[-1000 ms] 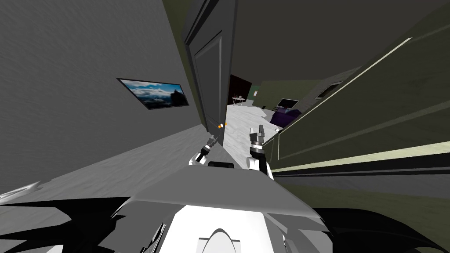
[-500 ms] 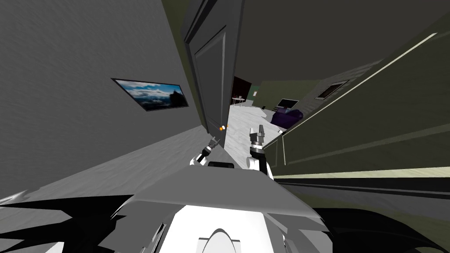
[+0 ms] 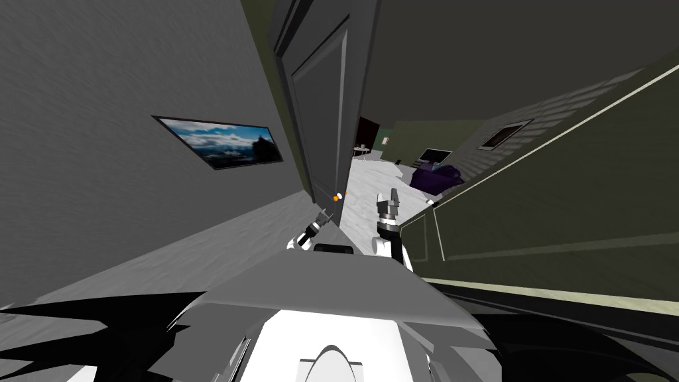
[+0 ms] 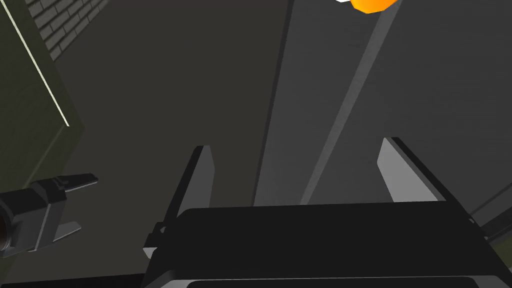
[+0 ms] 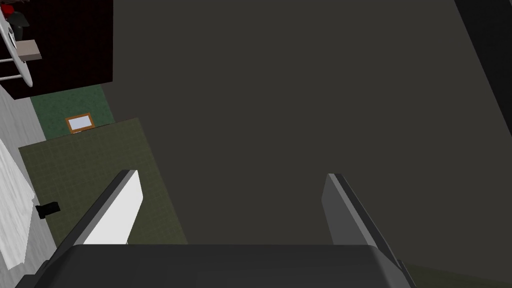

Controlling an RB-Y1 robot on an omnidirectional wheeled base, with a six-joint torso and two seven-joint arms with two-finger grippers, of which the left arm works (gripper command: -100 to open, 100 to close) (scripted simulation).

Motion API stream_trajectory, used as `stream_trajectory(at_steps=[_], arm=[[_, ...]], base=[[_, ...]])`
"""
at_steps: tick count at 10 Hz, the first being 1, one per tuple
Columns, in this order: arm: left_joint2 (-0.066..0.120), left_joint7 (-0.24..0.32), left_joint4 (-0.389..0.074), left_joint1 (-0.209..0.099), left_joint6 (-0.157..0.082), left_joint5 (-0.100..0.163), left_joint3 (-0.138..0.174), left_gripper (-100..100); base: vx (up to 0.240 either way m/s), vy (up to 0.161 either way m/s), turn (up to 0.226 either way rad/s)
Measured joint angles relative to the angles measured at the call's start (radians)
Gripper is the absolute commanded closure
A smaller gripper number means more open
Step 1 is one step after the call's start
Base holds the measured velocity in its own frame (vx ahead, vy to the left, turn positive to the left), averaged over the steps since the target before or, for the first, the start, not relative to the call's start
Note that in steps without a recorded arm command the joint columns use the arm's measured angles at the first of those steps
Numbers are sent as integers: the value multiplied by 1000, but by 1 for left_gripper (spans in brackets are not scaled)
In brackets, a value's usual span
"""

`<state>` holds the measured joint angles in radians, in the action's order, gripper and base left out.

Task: Push the door open

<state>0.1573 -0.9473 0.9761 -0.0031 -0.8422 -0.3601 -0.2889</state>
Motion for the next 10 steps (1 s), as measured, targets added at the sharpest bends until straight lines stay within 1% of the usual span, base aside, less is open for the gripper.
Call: stream_trajectory(at_steps=[2, 3, 4, 5, 6, 7, 8, 10], arm=[[-1, -28, -40, -16, -9, -16, -11, -100], [0, -42, -69, -26, -21, -22, -13, -100], [4, -55, -88, -33, -30, -29, -18, -100], [3, -72, -120, -44, -41, -37, -23, -100], [2, -88, -138, -52, -45, -46, -30, -100], [6, -101, -156, -59, -49, -55, -36, -100], [6, -115, -169, -60, -53, -64, -43, -100], [7, -139, -220, -82, -71, -74, -48, -100]], base=[[134, 73, -16], [106, 85, -15], [115, 98, -17], [129, 112, -18], [149, 96, -22], [178, 87, -14], [149, 79, -7], [79, 53, -9]])
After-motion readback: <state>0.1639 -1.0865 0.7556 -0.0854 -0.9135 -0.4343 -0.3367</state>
